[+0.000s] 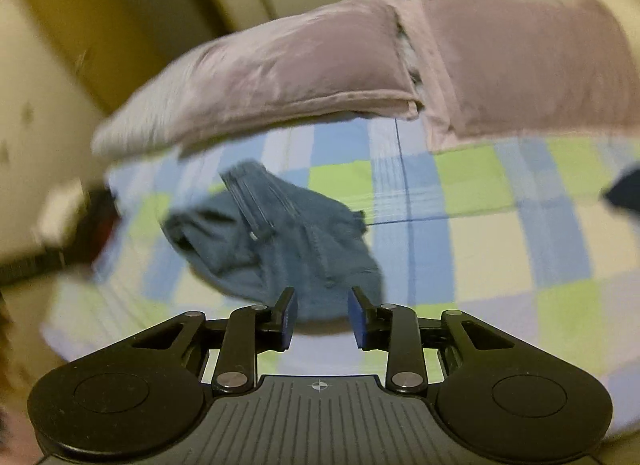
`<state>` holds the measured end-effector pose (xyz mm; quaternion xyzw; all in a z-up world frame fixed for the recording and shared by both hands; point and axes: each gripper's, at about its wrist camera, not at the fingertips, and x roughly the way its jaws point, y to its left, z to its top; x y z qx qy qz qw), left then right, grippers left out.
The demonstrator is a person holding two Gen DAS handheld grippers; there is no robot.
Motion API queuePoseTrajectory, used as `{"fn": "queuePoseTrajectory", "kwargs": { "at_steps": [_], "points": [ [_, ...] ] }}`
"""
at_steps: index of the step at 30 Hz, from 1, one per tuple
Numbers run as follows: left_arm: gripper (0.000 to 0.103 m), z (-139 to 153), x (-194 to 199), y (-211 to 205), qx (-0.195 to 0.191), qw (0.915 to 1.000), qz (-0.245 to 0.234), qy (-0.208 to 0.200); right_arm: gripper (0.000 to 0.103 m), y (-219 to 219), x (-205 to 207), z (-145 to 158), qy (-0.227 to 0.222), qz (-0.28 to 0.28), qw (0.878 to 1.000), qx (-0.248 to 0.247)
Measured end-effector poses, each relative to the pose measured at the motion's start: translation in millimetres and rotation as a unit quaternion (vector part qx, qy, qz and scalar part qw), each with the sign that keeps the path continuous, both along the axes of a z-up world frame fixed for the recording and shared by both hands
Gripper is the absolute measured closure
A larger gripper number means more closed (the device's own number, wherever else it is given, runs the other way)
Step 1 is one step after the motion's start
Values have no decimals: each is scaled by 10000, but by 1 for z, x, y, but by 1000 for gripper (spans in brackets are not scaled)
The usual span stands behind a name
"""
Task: Fold clothes
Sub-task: 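Lift the jeans with the right tool and drop them onto the open bed, then move both open tools toward the crumpled jeans on the sheet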
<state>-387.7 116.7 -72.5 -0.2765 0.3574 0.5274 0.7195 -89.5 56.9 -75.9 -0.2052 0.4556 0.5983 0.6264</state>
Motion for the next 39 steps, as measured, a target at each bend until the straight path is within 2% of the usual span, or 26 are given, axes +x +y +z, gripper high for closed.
{"fn": "queuePoseTrajectory", "kwargs": {
  "at_steps": [3, 5, 8, 13, 21, 31, 39],
  "points": [
    [44, -11, 2, -25, -116, 9997, -6, 193, 68, -16, -17, -18, -311, 388, 9985, -233],
    [44, -15, 1, -44, -172, 9995, 12, 276, 63, -62, -57, -31, -321, 526, 9975, -336],
    [44, -20, -3, -68, -210, 9988, 92, 436, 52, -85, -61, -28, -529, 720, 9955, -302],
    [43, -28, -10, -100, -263, 9971, 163, 695, 51, -110, -68, -34, -899, 944, 9912, -234],
    [43, -34, -19, -143, -387, 9950, 215, 898, 50, -144, -82, -46, -891, 1180, 9882, -396],
    [42, -21, -26, -158, -166, 9962, 285, 803, 50, -149, -89, -29, -1009, 1254, 9869, -125],
    [42, -22, -36, -141, -147, 9961, 390, 778, 50, -126, -93, -23, -1066, 1331, 9853, 25]
  ]
}}
